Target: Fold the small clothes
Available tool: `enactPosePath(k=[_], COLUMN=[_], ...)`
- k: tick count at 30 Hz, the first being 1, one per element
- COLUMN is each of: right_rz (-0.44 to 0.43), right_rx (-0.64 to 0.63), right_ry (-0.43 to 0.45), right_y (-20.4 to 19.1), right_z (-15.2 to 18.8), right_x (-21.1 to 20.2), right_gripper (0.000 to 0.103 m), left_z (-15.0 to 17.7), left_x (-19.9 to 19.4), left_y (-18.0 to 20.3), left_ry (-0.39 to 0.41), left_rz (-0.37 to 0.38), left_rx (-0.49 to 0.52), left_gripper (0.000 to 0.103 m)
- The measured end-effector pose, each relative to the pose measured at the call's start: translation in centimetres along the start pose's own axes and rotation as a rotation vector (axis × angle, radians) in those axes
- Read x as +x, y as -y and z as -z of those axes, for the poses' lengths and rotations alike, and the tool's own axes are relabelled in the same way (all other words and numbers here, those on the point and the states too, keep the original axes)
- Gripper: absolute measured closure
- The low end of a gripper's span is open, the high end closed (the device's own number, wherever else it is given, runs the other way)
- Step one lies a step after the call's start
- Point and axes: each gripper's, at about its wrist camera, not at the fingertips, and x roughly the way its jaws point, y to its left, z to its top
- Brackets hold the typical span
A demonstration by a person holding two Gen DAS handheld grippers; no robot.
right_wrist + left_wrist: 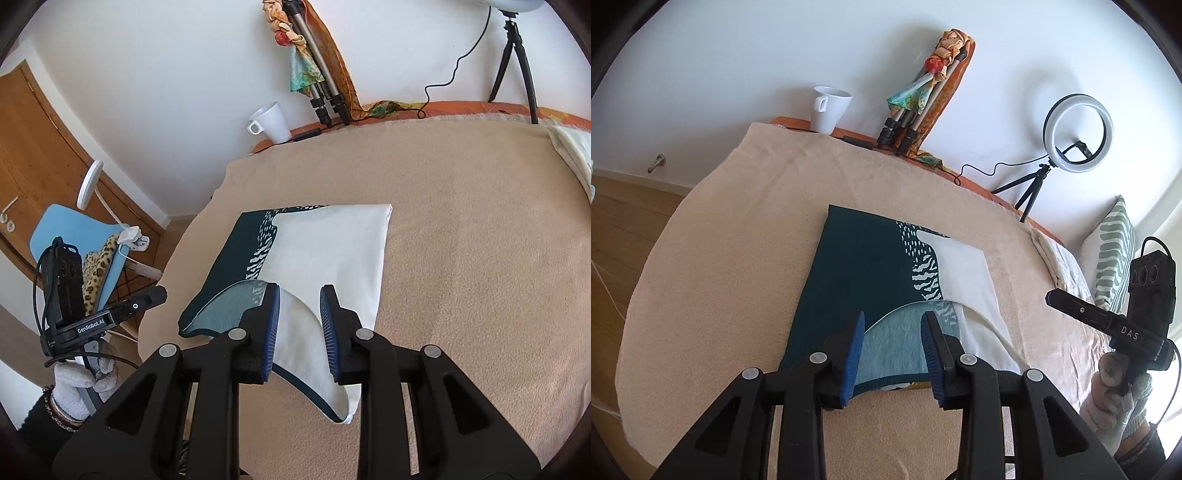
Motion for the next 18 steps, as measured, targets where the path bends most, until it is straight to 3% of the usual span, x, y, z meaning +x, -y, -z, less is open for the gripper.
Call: enactPosePath(k=[4, 8, 15, 17, 18], right_rz=[-0.023, -0.013, 0.020, 0.032, 0.037], right_rx=[-0.075, -0.106, -0.134, -0.116, -0.124], right_ry=[-0.020, -0.032, -0.142, -0.187, -0.169], right_y=[-2.0, -3.2, -2.6, -1.8, -1.7], right_z=[-3.3, -4.8, -4.2, -3.5, -3.2], right_x=[3.5, 8.2, 15.2, 16.7, 16.8], right_gripper=[0.079, 0.079, 0.079, 0.080, 0.081], left_z=[-2.0, -2.7, -1.5, -1.0, -0.8], left_x=[2.9, 7.3, 11.7, 11.5, 11.4], left_y=[1.4, 1.7, 0.4, 0.4, 0.6], left_ry=[0.001, -0.060, -0.142, -0.117, -0.117], left_rz=[0.026, 0.037, -0.027, -0.018, -0.024], left_rx=[0.015, -0.009, 0.014, 0.041, 0.066], left_gripper=[0.071, 0.071, 0.072, 0.072, 0.072])
